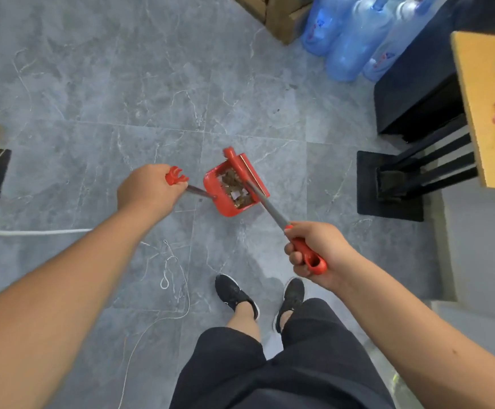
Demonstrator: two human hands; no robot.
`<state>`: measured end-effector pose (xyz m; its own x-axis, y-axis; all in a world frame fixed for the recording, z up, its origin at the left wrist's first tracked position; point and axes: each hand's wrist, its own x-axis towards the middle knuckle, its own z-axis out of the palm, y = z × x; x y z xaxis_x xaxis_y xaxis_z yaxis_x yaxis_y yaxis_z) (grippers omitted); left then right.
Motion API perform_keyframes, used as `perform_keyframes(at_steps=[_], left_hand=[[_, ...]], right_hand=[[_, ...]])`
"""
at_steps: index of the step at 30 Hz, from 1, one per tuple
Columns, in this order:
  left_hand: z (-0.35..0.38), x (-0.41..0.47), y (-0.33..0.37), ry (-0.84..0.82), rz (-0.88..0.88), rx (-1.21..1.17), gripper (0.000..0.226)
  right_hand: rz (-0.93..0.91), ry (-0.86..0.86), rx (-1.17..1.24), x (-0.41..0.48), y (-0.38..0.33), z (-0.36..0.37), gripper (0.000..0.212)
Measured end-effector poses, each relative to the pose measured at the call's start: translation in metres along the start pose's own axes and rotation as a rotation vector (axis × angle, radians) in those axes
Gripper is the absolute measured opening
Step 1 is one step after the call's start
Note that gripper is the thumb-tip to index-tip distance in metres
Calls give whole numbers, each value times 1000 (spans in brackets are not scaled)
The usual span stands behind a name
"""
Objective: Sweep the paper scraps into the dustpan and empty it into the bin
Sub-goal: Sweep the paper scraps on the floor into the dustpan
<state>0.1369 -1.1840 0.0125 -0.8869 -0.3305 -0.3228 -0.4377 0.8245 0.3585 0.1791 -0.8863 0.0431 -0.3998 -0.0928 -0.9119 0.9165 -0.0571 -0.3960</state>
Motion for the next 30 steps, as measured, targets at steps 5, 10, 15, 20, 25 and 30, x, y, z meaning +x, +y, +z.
perform_keyframes(at_steps=[5,10,15,20,25,30], left_hand=[[12,0,54,-22,138,15,24],[35,-15,111,-44,237,52,24],[66,-48,167,-93,361,86,27],[95,-82,224,-124,516,176,28],[121,-113,271,-194,651,203,25],[142,-134,315,-255,800,274,27]], right_hand=[[-55,40,110,-21,5,-37,13],[-79,93,199,-44,30,-86,12],[-107,149,278,-72,65,-138,17],[-99,233,398,-94,99,-183,24],[-76,317,551,-121,120,-210,20],[-81,406,676,-141,136,-222,24]])
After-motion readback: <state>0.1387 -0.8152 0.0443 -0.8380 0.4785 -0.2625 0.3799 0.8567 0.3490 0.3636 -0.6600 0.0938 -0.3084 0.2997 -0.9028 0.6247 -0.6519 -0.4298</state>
